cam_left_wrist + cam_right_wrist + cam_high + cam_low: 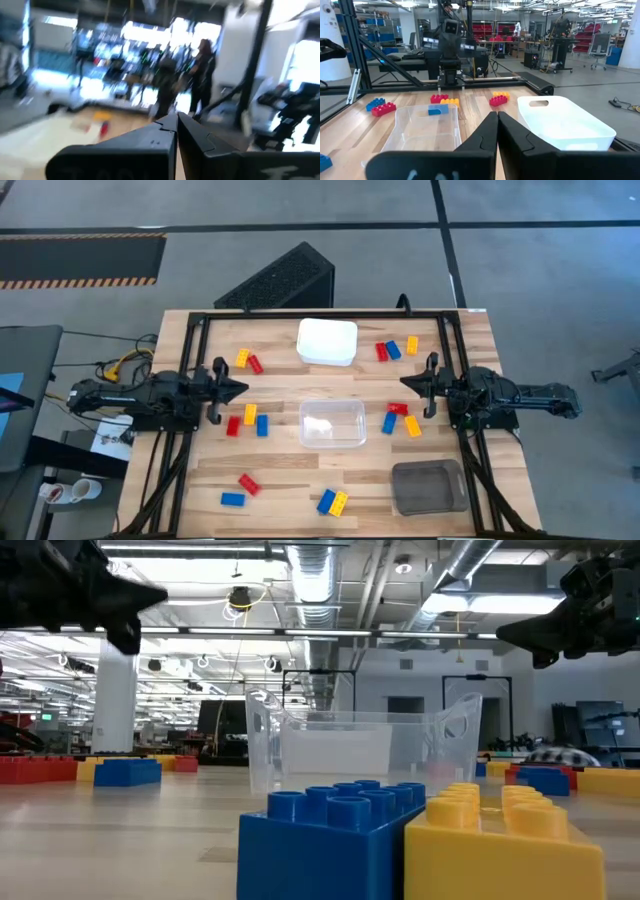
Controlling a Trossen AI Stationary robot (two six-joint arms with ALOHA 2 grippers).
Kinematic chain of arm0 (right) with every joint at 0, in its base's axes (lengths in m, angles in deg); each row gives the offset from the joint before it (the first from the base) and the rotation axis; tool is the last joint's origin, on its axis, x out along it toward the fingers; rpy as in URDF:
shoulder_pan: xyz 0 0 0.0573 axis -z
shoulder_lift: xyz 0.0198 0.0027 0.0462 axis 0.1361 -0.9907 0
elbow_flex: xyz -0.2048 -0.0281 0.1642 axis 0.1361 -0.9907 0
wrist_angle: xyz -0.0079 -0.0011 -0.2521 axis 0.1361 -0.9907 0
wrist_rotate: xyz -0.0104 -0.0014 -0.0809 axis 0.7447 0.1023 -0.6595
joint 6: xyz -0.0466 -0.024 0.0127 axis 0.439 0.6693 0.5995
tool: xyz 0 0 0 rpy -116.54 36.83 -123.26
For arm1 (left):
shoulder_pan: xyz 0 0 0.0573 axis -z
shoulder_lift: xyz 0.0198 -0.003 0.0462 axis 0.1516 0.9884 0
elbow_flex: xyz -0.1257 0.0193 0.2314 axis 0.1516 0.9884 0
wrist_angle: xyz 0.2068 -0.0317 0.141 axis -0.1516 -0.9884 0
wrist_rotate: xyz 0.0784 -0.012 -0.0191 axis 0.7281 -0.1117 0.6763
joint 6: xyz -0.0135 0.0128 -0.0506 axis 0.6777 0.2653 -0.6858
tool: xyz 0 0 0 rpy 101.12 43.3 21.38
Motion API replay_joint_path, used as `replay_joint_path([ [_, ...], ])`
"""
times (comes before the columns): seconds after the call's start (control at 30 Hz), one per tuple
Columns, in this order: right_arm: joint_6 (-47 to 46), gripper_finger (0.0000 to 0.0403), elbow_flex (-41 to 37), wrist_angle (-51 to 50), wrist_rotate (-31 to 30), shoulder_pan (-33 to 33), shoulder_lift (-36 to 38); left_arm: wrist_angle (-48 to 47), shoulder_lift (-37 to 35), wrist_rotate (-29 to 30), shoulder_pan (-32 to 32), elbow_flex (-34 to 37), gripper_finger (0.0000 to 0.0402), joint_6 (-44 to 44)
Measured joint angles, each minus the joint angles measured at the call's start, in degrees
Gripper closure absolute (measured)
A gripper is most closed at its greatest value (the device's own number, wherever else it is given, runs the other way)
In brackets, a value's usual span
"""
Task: Sort & place blocks by color
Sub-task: Put the yellow game piece into the white bin
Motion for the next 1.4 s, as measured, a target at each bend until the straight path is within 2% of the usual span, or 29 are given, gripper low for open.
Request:
replay_joint_path([
  [0.1, 0.00, 0.0370, -0.01, 0.00, -0.02, 0.00, 0.00, 4.14, -0.02, -2.14, 0.00, 0.00, 0.0401, 1.16],
  [0.2, 0.02, 0.0370, -0.02, 0.00, 0.00, 0.02, 0.00, 4.36, -0.02, -2.65, 0.02, 0.00, 0.0401, 1.56],
  [0.43, 0.00, 0.0370, 0.01, 0.00, -0.02, 0.02, 0.00, 0.67, 0.00, -2.58, 0.00, 0.00, 0.0401, 1.56],
  [0.8, 0.00, 0.0370, -0.01, 0.00, -0.01, 0.00, 0.01, 0.21, 0.00, -2.56, 0.00, -0.32, 0.0401, 0.79],
  [1.03, 0.00, 0.0370, -0.01, 0.00, 0.00, 0.00, 0.02, -1.55, -0.02, -6.41, 0.00, -0.81, 0.0401, -2.08],
  [1.4, 0.00, 0.0370, -0.02, 0.00, -0.01, 0.02, 0.00, -4.78, 0.00, -6.06, 0.02, -0.98, 0.0401, -2.27],
])
